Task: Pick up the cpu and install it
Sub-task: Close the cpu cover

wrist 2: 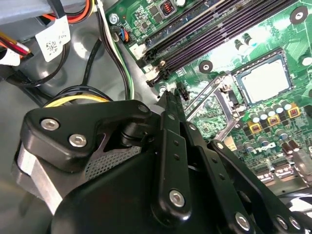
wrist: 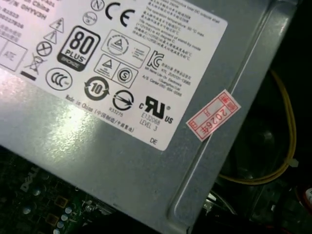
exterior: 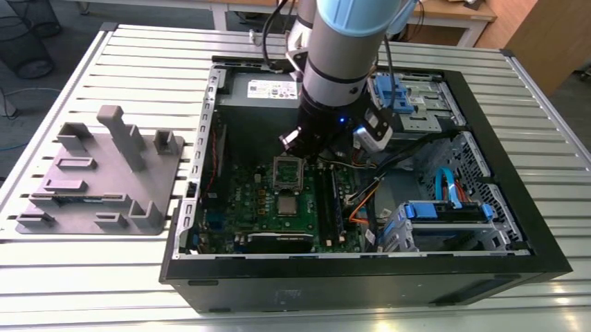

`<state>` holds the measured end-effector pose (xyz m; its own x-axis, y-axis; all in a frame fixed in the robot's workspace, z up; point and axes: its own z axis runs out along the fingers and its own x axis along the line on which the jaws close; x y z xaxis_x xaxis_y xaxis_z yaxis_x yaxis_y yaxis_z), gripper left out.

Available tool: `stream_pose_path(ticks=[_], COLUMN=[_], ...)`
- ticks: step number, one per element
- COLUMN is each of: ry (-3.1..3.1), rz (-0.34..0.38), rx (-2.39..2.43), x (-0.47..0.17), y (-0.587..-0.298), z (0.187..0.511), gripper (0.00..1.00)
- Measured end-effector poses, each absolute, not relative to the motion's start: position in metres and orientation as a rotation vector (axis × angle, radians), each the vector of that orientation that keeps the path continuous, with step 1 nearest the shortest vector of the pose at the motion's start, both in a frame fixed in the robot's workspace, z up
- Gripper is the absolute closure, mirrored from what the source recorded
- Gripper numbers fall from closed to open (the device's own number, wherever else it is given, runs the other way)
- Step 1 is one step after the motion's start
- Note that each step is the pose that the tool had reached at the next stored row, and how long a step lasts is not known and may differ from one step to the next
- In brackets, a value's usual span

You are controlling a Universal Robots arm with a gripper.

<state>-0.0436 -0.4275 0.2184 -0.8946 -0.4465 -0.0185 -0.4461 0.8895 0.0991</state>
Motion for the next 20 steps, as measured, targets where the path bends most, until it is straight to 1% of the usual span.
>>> stream_pose_path(ticks=[10, 20], ry=[-3.04, -3.022], rz=[-0.158, -0.158], rx=[0.753, 0.813], x=[-0.0436, -0.0436], y=[-0.4305, -0.4307], z=[0.2257, 0.2259], gripper=[0.89, 0.89])
